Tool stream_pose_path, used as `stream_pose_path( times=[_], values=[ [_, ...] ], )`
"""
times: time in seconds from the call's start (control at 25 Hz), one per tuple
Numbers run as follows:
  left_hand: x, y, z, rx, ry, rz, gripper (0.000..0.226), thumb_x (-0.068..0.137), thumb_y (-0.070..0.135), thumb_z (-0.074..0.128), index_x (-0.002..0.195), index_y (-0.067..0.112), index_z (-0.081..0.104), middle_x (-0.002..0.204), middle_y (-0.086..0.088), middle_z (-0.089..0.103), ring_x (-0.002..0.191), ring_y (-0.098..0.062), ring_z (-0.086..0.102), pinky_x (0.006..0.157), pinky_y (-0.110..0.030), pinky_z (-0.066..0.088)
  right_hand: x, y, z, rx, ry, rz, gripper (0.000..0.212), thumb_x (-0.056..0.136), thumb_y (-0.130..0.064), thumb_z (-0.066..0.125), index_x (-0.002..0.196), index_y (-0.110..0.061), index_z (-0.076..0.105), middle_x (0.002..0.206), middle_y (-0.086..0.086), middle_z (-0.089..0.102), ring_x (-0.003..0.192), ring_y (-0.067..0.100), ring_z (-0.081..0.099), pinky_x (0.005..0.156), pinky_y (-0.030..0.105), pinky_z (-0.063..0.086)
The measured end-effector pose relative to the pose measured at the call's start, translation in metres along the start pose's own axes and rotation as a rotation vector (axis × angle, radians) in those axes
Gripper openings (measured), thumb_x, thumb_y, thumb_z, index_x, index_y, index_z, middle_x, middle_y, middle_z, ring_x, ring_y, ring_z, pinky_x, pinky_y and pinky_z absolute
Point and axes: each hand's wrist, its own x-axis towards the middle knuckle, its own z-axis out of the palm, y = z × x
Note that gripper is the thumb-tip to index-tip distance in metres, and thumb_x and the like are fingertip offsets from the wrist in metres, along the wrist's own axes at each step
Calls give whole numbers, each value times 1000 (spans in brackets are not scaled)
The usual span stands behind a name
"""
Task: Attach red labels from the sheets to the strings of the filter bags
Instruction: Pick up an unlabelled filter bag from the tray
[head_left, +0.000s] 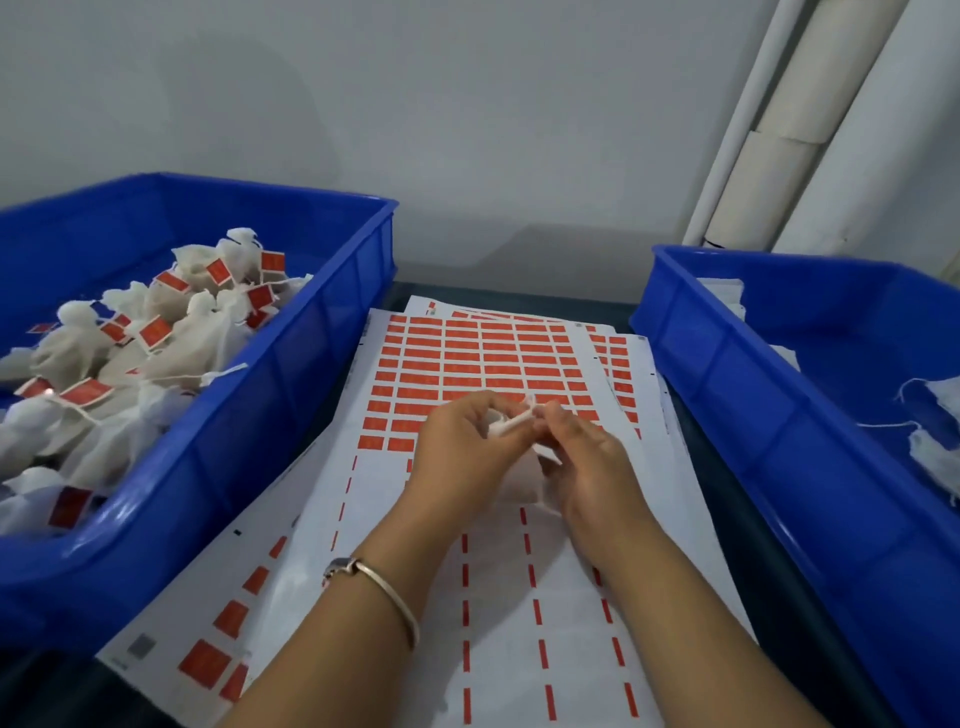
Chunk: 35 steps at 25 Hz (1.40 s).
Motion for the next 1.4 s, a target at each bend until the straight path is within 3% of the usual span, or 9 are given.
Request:
stream_pose_path(
  times=[0.12, 0.36, 0.64, 0.84, 0.96, 1.08, 1.16, 1.24, 1.4],
  values=[
    [-4, -3, 6, 99, -52, 59, 18, 79, 38, 70, 67, 35, 58, 65, 22, 58, 63, -3, 58, 46, -4, 37, 4, 6, -5, 39, 55, -27, 28, 63, -54, 66, 89, -47, 72, 101, -18, 71, 100, 11, 68, 80, 28, 55],
    [-6, 1, 8, 35, -124, 51, 10, 73, 49, 61, 73, 39, 61, 81, 26, 60, 82, -1, 55, 64, -13, 40, 10, 7, -14, 422, -91, 120, 20, 76, -36, 64, 93, -35, 75, 111, -1, 71, 103, 19, 68, 88, 39, 54],
    [-4, -1, 8, 112, -160, -50, 20, 87, 30, 62, 68, 27, 62, 63, 19, 60, 64, 1, 56, 43, -8, 40, 17, 5, -21, 480, 155, 92, 15, 87, -26, 61, 84, -22, 75, 99, 3, 74, 96, 22, 70, 89, 37, 53],
    [-8, 2, 4, -12, -270, -109, 28, 88, 20, 57, 62, 23, 66, 76, 9, 63, 77, -10, 56, 51, -8, 47, 16, 7, -19, 516, 111, 103, 23, 74, -33, 66, 92, -21, 75, 101, 5, 73, 104, 27, 67, 99, 46, 48],
    [-10, 6, 0, -199, -291, -123, 32, 86, 17, 61, 57, 27, 69, 80, 14, 67, 90, -8, 57, 68, -19, 44, 14, 7, -16, 382, 50, 116, 38, 72, -41, 62, 105, -24, 68, 107, 0, 72, 104, 22, 67, 102, 48, 45],
    [-6, 8, -1, -271, -148, -95, 17, 81, 26, 69, 65, 30, 71, 88, 21, 65, 85, 4, 59, 63, -9, 38, 9, 6, -12, 130, -119, 110, 56, 70, -70, 50, 117, -40, 62, 122, -15, 64, 118, 17, 58, 106, 49, 40],
    [-3, 6, -2, -261, -28, -77, 11, 79, 30, 71, 69, 32, 70, 92, 22, 62, 87, -1, 58, 63, -10, 42, 3, 5, -6, -65, -251, 81, 54, 63, -80, 48, 113, -60, 53, 120, -32, 57, 115, 9, 56, 93, 34, 52],
    [0, 4, -2, -264, 48, -68, 8, 78, 30, 71, 71, 33, 70, 94, 15, 64, 89, -10, 60, 63, -17, 50, -1, 6, -1, -267, -293, 8, 42, 63, -73, 55, 102, -58, 54, 103, -34, 60, 100, 3, 59, 71, 12, 52],
    [3, 5, -8, -397, 119, -172, 9, 80, 32, 67, 71, 32, 68, 73, 23, 68, 70, -2, 66, 44, -9, 44, 1, 12, 1, -437, -197, -5, 19, 76, -50, 66, 89, -37, 58, 88, -19, 60, 84, 10, 60, 59, 9, 47]
  ],
)
